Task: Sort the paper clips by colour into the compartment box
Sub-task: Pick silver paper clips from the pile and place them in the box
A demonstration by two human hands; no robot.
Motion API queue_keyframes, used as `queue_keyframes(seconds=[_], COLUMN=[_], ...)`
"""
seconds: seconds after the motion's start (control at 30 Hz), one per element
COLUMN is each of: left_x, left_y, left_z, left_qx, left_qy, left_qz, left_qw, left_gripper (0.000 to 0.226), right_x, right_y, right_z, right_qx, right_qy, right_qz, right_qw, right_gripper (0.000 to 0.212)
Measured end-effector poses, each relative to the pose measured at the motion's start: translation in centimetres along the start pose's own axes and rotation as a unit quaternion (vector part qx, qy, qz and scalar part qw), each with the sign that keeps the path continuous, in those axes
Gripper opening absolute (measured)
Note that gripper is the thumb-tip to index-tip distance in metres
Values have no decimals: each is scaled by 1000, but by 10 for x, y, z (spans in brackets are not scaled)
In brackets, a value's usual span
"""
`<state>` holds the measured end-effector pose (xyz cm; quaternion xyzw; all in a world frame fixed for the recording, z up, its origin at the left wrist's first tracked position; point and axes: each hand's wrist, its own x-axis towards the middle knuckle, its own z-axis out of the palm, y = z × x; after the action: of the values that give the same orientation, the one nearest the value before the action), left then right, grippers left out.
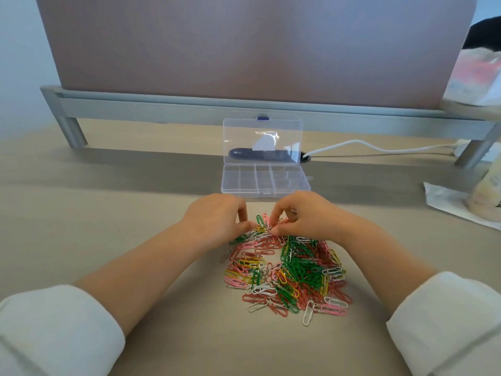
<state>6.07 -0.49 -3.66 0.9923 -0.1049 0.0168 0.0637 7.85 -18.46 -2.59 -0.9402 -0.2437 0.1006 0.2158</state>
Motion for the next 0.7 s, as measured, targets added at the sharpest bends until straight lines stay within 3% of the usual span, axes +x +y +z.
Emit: queue_keyframes(seconds=[0.23, 0.5, 0.7], left_x=[-1, -2, -3], left_y=[-1, 0, -5], left_z=[0, -1, -4], left_qx=[-43, -40, -44], left_qy=[-28, -33, -58], left_qz=[18, 33, 49], left_qw=[999, 998, 996], left_gripper=[20, 19, 14], right_x=[-1, 3, 1], right_y=[1, 9, 0], right_z=[-2, -5, -3], right_qx=[2, -40, -12], right_qy=[6, 39, 8], right_qz=[-18, 10, -40], right_qw=[1000, 998, 999], right_gripper=[4, 11, 10])
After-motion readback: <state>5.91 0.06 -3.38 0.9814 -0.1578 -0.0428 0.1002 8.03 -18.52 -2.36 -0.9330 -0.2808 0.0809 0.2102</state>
